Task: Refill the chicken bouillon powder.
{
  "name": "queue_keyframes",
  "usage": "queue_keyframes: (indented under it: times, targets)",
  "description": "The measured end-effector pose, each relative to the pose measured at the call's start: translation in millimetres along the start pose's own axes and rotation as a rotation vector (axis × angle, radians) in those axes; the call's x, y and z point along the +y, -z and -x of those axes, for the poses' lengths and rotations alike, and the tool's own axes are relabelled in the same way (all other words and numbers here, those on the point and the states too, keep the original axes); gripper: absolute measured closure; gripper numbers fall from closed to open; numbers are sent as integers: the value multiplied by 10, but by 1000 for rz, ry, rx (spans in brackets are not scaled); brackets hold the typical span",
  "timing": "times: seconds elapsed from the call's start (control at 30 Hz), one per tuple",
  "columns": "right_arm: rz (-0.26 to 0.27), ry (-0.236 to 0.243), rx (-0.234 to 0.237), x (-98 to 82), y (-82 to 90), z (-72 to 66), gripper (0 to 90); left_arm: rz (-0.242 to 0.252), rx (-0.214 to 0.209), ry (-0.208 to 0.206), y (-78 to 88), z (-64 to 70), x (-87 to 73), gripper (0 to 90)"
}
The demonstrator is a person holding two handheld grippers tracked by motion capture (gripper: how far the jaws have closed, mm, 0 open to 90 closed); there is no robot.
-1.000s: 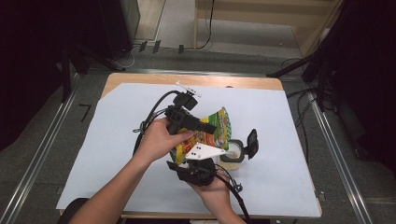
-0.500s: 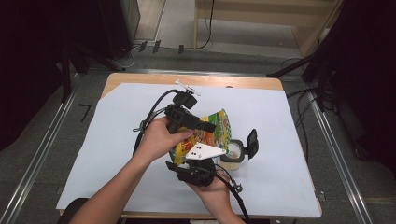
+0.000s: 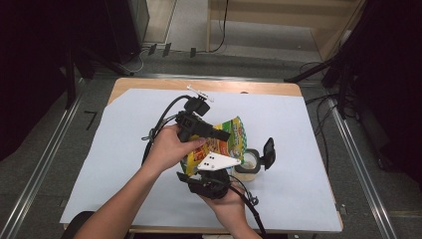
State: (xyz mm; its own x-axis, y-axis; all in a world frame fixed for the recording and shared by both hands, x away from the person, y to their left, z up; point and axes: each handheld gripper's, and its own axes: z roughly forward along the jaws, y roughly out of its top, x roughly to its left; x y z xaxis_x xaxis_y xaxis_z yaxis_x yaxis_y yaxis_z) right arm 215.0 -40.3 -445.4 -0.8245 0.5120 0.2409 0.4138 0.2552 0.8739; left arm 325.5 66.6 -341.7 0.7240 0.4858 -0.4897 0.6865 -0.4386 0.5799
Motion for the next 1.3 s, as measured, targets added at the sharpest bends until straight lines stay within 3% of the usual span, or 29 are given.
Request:
queue_keyframes:
  times: [1.3]
  targets:
    - [1,-5,3,5,6,-9,695,-2,-2,6,-5,-1,4,763]
